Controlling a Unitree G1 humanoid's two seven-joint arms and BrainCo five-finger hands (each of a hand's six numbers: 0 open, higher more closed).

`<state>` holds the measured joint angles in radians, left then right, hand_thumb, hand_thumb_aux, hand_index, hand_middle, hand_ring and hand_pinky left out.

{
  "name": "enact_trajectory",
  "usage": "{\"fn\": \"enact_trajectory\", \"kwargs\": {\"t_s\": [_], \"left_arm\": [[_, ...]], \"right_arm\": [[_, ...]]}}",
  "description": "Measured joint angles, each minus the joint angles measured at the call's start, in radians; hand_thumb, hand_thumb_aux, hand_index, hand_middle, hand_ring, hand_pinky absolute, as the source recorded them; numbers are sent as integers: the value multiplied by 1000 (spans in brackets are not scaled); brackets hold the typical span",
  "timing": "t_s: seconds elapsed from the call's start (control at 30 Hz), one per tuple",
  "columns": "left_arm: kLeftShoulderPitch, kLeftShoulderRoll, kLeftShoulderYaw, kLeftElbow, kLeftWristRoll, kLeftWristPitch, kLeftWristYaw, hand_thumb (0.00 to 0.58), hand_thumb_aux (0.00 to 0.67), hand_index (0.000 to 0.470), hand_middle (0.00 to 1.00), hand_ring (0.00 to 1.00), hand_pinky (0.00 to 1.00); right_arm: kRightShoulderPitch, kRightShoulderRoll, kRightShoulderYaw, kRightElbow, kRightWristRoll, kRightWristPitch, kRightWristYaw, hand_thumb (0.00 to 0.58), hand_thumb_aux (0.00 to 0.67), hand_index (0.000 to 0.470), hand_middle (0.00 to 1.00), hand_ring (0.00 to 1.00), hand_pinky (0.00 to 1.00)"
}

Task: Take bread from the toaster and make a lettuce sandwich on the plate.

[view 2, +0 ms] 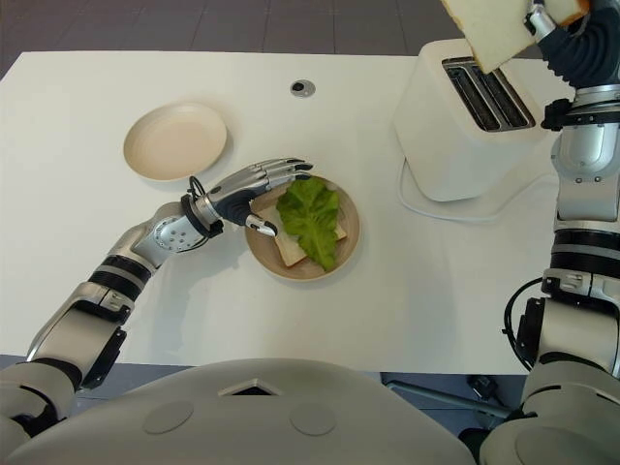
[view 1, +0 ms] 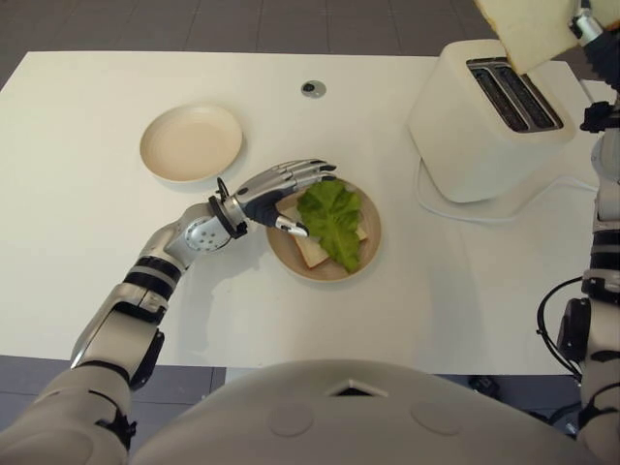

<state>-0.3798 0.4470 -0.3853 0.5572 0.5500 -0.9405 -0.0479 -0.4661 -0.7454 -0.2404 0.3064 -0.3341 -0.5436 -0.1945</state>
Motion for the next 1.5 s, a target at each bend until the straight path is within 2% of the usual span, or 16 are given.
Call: {"fn": "enact_trajectory", "kwargs": {"t_s": [0.07,0.13,0.23,0.37,0.5,0.6,0.63,0.77,0.87,0.97,1.17,1.37,1.47,1.5], "left_arm": [[-2,0,2,9,-4,-5,1,0,0,0,0,0,0],[-10,1,22,22,-45,-20,0,0,0,0,0,0,0],[-17,4,50,31,-146,-57,-20,0,0,0,0,0,0],[-12,15,92,20,-452,-110,-123,0,0,0,0,0,0],[-11,23,177,-12,-822,-97,-296,0,0,0,0,0,0],[11,22,240,-87,-1088,-37,-475,0,0,0,0,0,0],[35,17,271,-138,-1211,8,-577,0,0,0,0,0,0],[106,-4,298,-259,-1352,90,-808,0,0,0,0,0,0],[150,-33,290,-287,-1310,98,-931,0,0,0,0,0,0],[156,-54,287,-264,-1219,82,-973,0,0,0,0,0,0],[163,-120,231,-206,-974,31,-983,0,0,0,0,0,0],[156,-133,182,-66,-556,-65,-850,0,0,0,0,0,0],[152,-111,155,-61,-449,-107,-778,0,0,0,0,0,0],[143,-106,148,-47,-411,-117,-744,0,0,0,0,0,0]], "right_arm": [[0,33,-2,-27,64,-40,13,580,670,470,1000,1000,1000],[0,63,18,-67,180,-68,94,580,670,470,1000,1000,1000],[10,100,99,-125,379,-64,297,580,670,470,1000,1000,1000],[52,105,238,-155,609,-2,679,580,670,470,1000,1000,1000],[67,105,322,-107,707,46,1004,580,670,470,1000,1000,1000],[44,112,370,-23,712,71,1157,580,670,470,1000,1000,1000],[25,126,400,15,703,82,1229,580,670,470,1000,1000,1000],[-44,178,450,124,661,102,1345,580,670,470,1000,1000,1000],[-109,237,483,262,591,101,1387,580,670,470,1000,1000,1000],[-149,281,509,367,517,77,1391,580,670,470,1000,1000,1000],[-210,347,563,566,321,-32,1266,580,670,470,1000,1000,1000],[-258,374,596,660,213,-122,1129,580,670,470,1000,1000,1000],[-266,382,603,686,191,-148,1095,580,670,470,1000,1000,1000],[-266,383,604,691,180,-153,1086,574,602,422,1000,1000,1000]]}}
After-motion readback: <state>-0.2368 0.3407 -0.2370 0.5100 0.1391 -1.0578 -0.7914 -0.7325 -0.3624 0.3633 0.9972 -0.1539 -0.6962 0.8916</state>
